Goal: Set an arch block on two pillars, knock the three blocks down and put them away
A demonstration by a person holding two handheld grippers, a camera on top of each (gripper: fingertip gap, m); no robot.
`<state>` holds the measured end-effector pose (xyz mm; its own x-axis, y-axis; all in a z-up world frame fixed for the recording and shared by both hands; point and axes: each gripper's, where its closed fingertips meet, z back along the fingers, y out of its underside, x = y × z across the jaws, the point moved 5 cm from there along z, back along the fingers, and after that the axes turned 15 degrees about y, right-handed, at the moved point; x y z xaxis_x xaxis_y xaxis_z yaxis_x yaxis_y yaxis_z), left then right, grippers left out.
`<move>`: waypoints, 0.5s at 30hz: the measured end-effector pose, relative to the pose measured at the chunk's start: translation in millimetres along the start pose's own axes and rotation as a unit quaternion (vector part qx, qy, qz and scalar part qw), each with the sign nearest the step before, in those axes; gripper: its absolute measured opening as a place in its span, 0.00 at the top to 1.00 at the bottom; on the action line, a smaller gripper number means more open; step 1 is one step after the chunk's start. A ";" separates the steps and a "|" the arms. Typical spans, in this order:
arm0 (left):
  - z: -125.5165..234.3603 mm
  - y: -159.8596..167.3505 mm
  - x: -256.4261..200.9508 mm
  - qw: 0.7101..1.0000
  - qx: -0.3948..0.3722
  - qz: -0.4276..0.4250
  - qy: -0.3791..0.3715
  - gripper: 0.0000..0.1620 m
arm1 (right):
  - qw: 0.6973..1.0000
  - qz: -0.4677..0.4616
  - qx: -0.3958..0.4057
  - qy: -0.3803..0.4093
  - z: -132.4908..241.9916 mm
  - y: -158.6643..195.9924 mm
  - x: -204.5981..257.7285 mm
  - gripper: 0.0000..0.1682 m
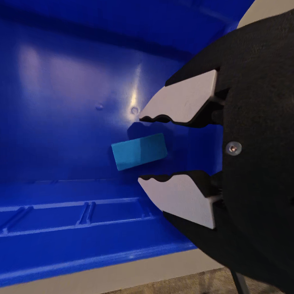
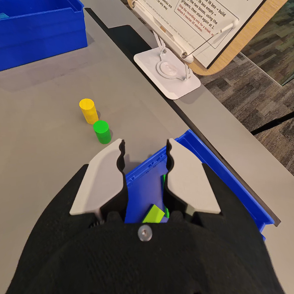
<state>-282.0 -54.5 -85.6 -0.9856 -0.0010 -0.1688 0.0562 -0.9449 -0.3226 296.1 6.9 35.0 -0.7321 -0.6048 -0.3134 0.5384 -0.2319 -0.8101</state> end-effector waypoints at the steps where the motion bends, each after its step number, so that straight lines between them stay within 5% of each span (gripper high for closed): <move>1: -3.6 -0.2 2.3 1.000 0.008 0.001 -0.009 0.61 | 1.000 -0.002 0.000 -0.001 0.1 0.4 -0.7 0.70; 6: -14.2 -0.5 9.2 0.998 0.046 0.011 -0.030 0.77 | 1.000 0.002 0.009 0.000 0.0 4.2 -3.3 0.70; 9: -6.2 -5.6 7.1 0.998 0.047 -0.008 -0.030 0.77 | 1.000 0.013 0.024 0.008 -0.4 9.9 -6.2 0.70; 15: 70.7 -47.7 -40.1 0.992 -0.014 -0.115 -0.044 0.77 | 1.000 0.004 0.030 0.009 -3.6 13.7 -11.0 0.70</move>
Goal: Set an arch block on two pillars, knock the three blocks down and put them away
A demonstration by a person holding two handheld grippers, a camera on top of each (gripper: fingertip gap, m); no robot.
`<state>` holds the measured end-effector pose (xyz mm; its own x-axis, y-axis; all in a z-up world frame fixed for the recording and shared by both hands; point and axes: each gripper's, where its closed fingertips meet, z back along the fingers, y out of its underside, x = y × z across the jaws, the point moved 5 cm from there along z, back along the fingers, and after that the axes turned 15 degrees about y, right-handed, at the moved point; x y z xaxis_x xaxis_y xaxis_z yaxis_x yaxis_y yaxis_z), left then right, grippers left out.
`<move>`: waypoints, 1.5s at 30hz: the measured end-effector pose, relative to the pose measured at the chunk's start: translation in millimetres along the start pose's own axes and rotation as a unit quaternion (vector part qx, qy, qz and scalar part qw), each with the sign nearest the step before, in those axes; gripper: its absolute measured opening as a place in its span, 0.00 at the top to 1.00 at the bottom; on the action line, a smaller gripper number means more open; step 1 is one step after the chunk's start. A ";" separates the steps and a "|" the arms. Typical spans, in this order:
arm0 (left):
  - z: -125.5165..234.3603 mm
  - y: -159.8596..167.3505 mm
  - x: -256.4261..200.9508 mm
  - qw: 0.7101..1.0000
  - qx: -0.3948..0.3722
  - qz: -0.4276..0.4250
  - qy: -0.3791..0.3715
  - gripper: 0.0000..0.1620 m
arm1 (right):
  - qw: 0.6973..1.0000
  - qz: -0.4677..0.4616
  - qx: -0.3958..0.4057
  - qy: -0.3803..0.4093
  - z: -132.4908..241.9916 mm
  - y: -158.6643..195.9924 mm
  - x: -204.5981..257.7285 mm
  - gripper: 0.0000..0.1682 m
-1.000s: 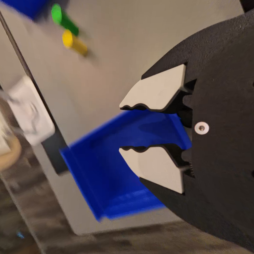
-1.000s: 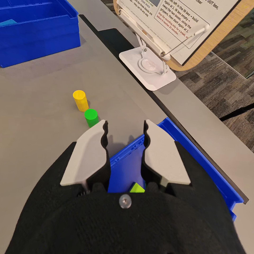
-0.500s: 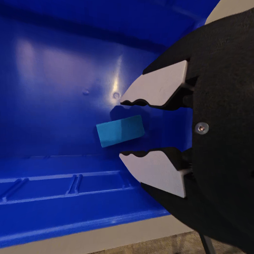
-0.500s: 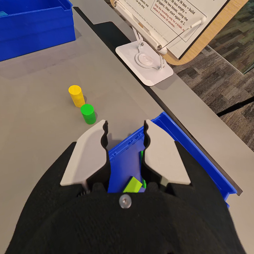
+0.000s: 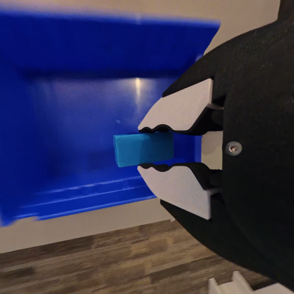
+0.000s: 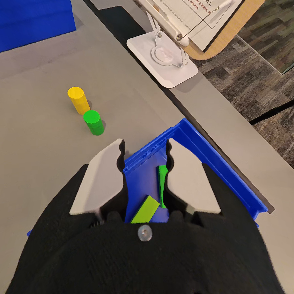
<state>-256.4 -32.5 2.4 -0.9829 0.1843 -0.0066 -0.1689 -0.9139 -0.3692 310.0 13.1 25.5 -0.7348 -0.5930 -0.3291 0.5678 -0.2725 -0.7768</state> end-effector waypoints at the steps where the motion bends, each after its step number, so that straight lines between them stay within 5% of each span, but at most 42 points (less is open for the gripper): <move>1: 15.3 -16.4 -18.1 0.999 -0.023 -0.038 0.015 0.77 | 1.000 0.000 0.001 0.000 -0.4 0.6 -0.4 0.70; 5: 43.2 -75.0 -108.7 0.966 -0.056 -0.240 0.080 0.77 | 1.000 0.000 0.003 0.003 -0.3 1.8 -1.6 0.70; 10: 26.0 -96.1 -240.5 0.832 -0.058 -0.499 0.235 0.77 | 1.000 -0.002 0.003 0.008 2.6 4.1 -5.4 0.70; 15: -11.8 -93.0 -317.8 0.749 -0.008 -0.586 0.308 0.77 | 1.000 -0.011 0.001 0.010 4.7 6.5 -10.8 0.70; 23: -62.7 -93.4 -349.0 0.724 0.064 -0.623 0.290 0.77 | 1.000 -0.010 0.007 0.009 3.7 10.1 -12.9 0.70; 45: -89.4 -93.9 -362.6 0.702 0.114 -0.648 0.273 0.77 | 1.000 -0.006 0.009 0.011 2.8 11.5 -14.2 0.70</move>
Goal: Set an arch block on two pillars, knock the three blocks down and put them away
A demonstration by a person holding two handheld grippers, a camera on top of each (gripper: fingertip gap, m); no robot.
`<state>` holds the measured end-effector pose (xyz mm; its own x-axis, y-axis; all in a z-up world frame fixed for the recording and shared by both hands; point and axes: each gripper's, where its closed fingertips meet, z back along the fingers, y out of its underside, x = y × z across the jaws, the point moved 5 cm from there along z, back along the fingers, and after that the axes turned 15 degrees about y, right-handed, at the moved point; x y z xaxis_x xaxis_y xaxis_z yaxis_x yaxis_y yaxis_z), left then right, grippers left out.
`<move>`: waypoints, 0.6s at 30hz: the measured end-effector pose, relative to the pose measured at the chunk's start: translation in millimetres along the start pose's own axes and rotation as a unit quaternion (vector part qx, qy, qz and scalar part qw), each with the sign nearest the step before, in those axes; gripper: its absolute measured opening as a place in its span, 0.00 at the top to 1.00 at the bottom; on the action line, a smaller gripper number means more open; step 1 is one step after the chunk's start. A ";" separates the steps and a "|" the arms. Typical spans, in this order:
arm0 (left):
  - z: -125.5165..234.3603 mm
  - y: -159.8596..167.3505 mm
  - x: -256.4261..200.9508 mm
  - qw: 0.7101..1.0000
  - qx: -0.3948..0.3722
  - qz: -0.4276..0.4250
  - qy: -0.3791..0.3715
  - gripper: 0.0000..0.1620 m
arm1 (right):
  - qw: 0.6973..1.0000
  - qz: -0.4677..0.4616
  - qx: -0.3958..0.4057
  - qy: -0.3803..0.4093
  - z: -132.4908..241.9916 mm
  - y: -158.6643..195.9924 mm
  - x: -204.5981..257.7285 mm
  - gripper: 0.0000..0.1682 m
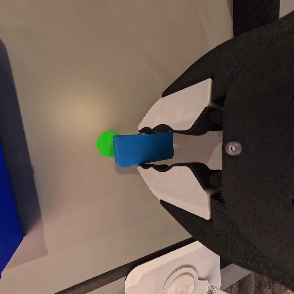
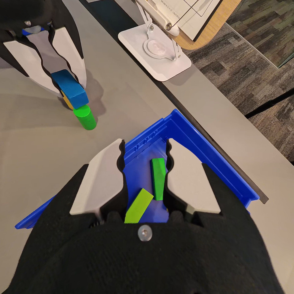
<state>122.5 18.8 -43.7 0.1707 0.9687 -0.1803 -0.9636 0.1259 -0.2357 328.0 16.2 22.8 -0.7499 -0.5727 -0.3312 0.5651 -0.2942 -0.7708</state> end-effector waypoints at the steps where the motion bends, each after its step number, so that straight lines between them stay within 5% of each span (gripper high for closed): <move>1: -0.6 -0.3 0.4 1.000 0.002 -0.001 -0.002 0.77 | 1.000 0.000 0.001 0.000 -0.3 0.4 -0.1 0.70; 7: -5.2 0.8 1.2 1.000 0.017 0.006 0.006 0.77 | 1.000 0.000 0.008 -0.001 -2.3 3.5 -0.6 0.70; 9: -5.4 1.2 5.8 1.000 0.021 0.012 -0.011 0.60 | 1.000 -0.002 0.007 -0.002 -2.0 3.4 -0.7 0.70; 13: 1.3 -2.7 2.9 1.000 -0.002 0.016 -0.008 0.58 | 1.000 -0.003 0.006 -0.002 -2.2 3.2 -0.3 0.70; 18: 46.9 -11.2 -14.8 0.987 -0.148 0.007 -0.061 0.62 | 1.000 -0.019 -0.023 -0.004 0.7 -6.5 1.8 0.70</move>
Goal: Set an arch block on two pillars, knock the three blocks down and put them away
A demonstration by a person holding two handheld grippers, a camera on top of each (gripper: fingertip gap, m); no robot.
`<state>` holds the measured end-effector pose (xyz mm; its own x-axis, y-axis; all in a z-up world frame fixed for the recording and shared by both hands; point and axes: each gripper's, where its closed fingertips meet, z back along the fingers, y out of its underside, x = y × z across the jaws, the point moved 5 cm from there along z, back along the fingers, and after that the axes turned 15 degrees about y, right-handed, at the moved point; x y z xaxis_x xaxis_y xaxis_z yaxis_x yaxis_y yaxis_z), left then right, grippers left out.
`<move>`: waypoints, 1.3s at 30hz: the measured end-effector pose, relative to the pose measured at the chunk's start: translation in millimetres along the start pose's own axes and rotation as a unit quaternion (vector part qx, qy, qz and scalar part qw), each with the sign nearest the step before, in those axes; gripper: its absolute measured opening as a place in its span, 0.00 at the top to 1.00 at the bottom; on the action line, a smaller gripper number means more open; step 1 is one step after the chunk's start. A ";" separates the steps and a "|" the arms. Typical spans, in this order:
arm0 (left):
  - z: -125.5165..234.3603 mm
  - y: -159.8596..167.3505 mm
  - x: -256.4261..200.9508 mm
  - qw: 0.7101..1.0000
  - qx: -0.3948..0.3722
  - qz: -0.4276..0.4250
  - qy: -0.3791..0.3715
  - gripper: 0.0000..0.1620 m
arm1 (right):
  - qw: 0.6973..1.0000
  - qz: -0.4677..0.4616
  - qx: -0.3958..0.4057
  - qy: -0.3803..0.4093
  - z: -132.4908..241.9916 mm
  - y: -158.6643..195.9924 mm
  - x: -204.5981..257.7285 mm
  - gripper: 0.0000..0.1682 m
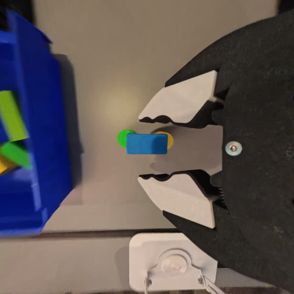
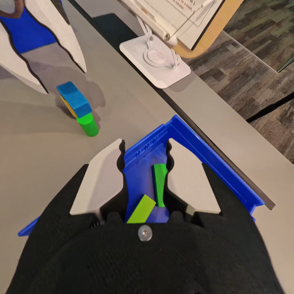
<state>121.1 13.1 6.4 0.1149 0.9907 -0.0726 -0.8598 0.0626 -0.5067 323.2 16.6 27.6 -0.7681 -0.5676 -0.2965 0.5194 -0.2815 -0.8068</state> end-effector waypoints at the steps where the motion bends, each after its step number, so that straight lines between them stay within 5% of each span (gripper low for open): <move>1: 13.7 -3.6 -2.6 0.999 -0.048 0.004 -0.023 0.61 | 1.000 -0.009 -0.010 0.000 1.6 -4.2 0.3 0.70; 7: 95.2 2.6 -40.5 0.941 -0.296 0.032 -0.162 0.63 | 0.996 -0.069 -0.035 -0.035 10.0 -30.1 23.3 0.71; 12: 160.5 17.2 -92.3 0.847 -0.469 -0.013 -0.250 0.74 | 0.989 -0.118 -0.019 -0.081 -2.5 -50.1 79.4 0.99; 14: 178.8 26.3 -106.2 0.833 -0.468 -0.020 -0.293 0.90 | 0.993 -0.105 0.027 -0.041 -18.7 -42.3 90.9 0.99; 17: 197.5 39.8 -116.9 0.839 -0.428 -0.007 -0.335 1.00 | 0.991 -0.095 0.096 0.016 -42.8 -29.6 91.8 0.99; 22: 219.6 58.2 -131.1 0.831 -0.424 -0.004 -0.361 1.00 | 0.969 -0.110 0.216 0.050 -73.5 -19.8 79.8 0.99; 26: 223.9 71.9 -134.1 0.827 -0.470 0.006 -0.309 1.00 | 0.945 -0.109 0.303 0.050 -87.9 -7.4 79.4 0.99; 39: 241.3 96.4 -145.0 0.818 -0.525 0.012 -0.236 1.00 | 0.906 -0.082 0.409 0.067 -113.2 20.7 107.7 0.99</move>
<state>-98.5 -95.4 175.4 -0.3132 0.9421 0.1200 0.0703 0.1490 -0.9863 208.9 37.2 -78.9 -0.8700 -0.3829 -0.3106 0.4561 -0.8643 -0.2121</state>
